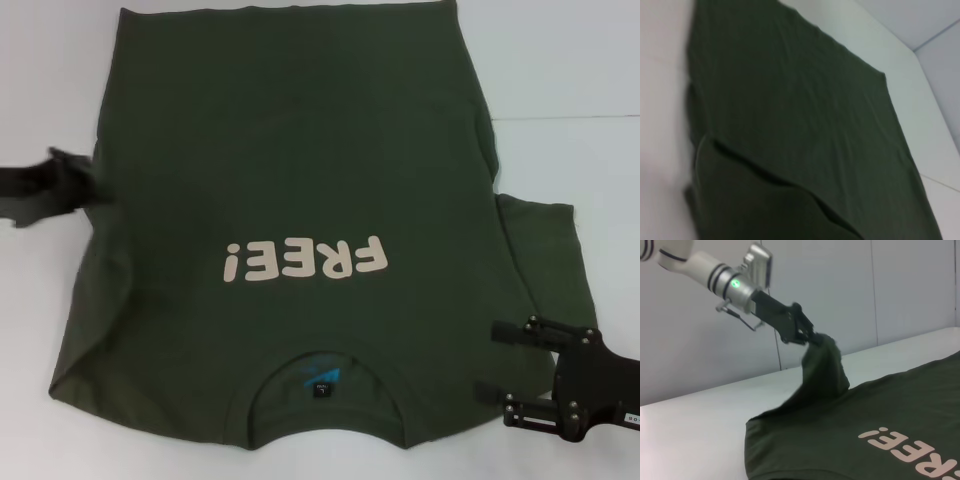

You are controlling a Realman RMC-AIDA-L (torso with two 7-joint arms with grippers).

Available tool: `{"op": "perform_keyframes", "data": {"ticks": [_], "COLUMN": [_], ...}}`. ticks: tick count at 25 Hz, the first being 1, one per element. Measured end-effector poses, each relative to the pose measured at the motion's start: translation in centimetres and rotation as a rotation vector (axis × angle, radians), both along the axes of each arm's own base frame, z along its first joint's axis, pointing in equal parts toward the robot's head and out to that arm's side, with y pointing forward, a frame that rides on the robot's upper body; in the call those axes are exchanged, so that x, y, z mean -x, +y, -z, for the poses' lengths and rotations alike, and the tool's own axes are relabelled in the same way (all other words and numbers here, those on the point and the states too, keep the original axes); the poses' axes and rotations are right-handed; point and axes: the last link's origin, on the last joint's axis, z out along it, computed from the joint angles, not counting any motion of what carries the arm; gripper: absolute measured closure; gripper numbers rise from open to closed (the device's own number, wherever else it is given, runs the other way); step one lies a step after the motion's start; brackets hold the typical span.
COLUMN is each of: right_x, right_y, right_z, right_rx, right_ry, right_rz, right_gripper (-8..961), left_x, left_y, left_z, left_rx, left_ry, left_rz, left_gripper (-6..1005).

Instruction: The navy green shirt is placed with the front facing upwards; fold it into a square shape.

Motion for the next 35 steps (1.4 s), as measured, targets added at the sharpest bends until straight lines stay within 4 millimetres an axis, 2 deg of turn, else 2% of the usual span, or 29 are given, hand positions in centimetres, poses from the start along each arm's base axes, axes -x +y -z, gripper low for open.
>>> {"op": "perform_keyframes", "data": {"ticks": [6,10,15,19,24,29,35], "right_x": [0.0,0.0,0.0,0.0,0.0,0.2,1.2], "right_y": [0.0,-0.1,-0.2,-0.2,-0.1,0.7,3.4], "right_z": [0.0,0.1,0.2,0.2,0.1,-0.5,-3.0], "right_rx": [0.001,0.006,0.007,0.008,0.004,0.053,0.181], "right_ry": [0.002,0.003,0.006,0.006,0.008,0.053,0.143], "right_rz": [0.001,-0.001,0.003,0.002,0.009,0.097,0.316], "right_gripper": [151,152,151,151,151,152,152], "left_x": [-0.6,0.2,0.0,0.0,0.7,0.1,-0.6], "left_y": [-0.3,-0.5,-1.1,-1.3,-1.9,-4.4,-8.5], "left_z": [4.7,5.9,7.2,7.4,5.5,4.1,4.5], "left_rx": [-0.019,-0.073,-0.086,-0.090,-0.148,-0.143,-0.098], "left_ry": [-0.067,-0.070,-0.102,-0.114,-0.118,-0.047,0.038], "left_rz": [0.012,-0.022,0.057,0.090,0.133,0.438,0.807], "left_gripper": [954,952,949,838,634,436,217]}}
